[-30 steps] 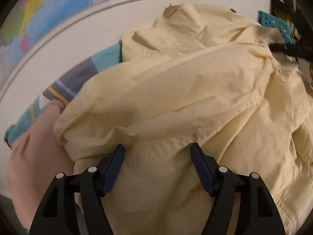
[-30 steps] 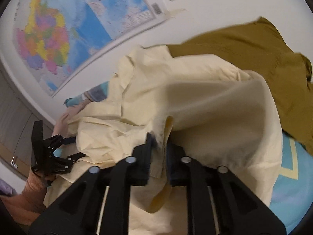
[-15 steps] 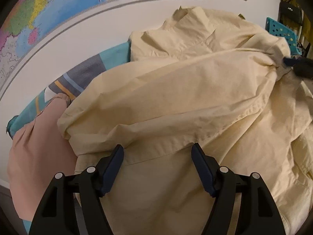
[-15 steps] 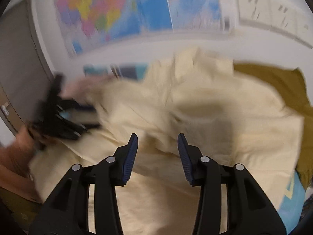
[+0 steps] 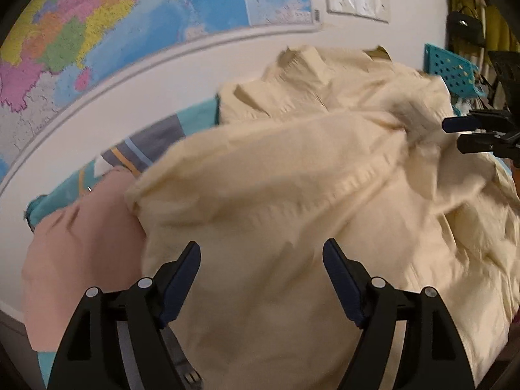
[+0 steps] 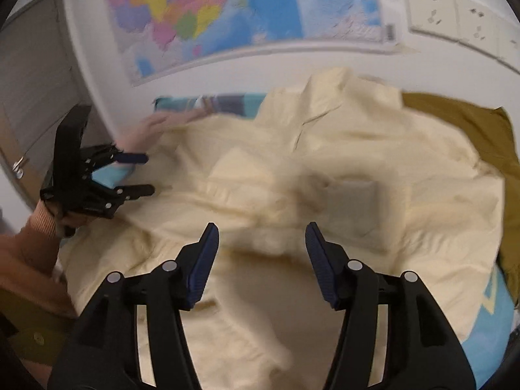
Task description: Fold large clothes
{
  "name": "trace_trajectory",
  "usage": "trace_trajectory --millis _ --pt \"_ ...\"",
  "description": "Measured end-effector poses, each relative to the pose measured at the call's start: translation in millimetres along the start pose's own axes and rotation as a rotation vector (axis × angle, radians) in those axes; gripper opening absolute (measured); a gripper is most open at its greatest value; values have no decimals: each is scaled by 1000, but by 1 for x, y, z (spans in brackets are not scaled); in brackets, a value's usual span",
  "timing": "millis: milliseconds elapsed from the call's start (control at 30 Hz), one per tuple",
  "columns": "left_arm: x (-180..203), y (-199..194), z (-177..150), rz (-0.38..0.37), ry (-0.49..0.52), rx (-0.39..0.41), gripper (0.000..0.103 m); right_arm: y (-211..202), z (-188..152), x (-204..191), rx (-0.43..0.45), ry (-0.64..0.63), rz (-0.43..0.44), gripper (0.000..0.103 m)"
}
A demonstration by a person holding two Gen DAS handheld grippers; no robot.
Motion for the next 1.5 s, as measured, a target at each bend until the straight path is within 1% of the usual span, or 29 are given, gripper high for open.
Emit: trace_trajectory --millis 67,100,133,167,267,300,367,433,567,633,733,900,933,1000,1067,1167,1233,1300,1367,1400,1433,1500 --pt "7 8 -10 4 11 -32 75 13 -8 8 -48 10 -39 55" --pt "8 13 -15 14 11 -52 76 24 -14 19 -79 30 -75 55" --pt "8 16 -16 20 7 -59 78 28 -18 26 -90 41 -96 54" --pt "7 18 -16 28 2 -61 80 33 -19 33 -94 68 -93 54" --pt "2 15 -15 44 -20 -64 79 25 -13 31 -53 94 -102 55" --pt "0 11 -16 43 -26 -55 79 19 -12 28 -36 96 -98 58" --pt "-4 -3 -18 31 -45 -25 79 5 -13 17 -8 85 -80 59" --pt "-10 -21 -24 15 -68 11 79 -9 -17 7 10 75 -59 64" --pt "-20 -44 -44 -10 -147 36 79 -34 -34 -4 41 106 -38 65" --pt "-22 -52 -58 -16 -185 36 79 -39 -42 -7 51 122 -38 66" --pt "-22 -62 -75 -23 -213 41 79 -47 -57 -11 61 147 -28 66" --pt "-14 -77 -96 -46 -223 53 79 -54 -79 -21 65 182 -1 66" --pt "-12 -78 -100 -49 -226 49 79 -56 -82 -21 70 193 -3 68" --pt "-10 -80 -108 -64 -234 36 81 -64 -89 -22 83 220 -6 71" --pt "-12 -81 -115 -66 -247 25 87 -75 -94 -24 106 231 -4 72" --pt "-15 -88 -126 -116 -290 20 88 -101 -103 -23 158 255 -15 76" --pt "-17 -90 -134 -140 -315 8 88 -124 -110 -15 208 300 -17 79" --pt "-18 -92 -143 -161 -339 -3 89 -139 -118 -4 236 346 -38 82" --pt "-18 -93 -152 -192 -362 -25 94 -150 -129 9 251 404 -56 87" --pt "-19 -92 -157 -209 -380 -44 94 -154 -138 17 251 445 -62 90" --pt "-18 -91 -160 -221 -392 -56 94 -158 -146 25 255 479 -66 90" --pt "-16 -96 -164 -271 -414 -40 95 -159 -163 37 256 548 -42 90"
Point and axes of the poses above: each gripper's, at about its wrist camera, not at the fingertips, and y roughly the way its jaws point, x to its right, z to its top, the point moved 8 cm from there along y, roughly the way its jaws point, and after that the axes turned 8 degrees about z, right-handed, at the moved point
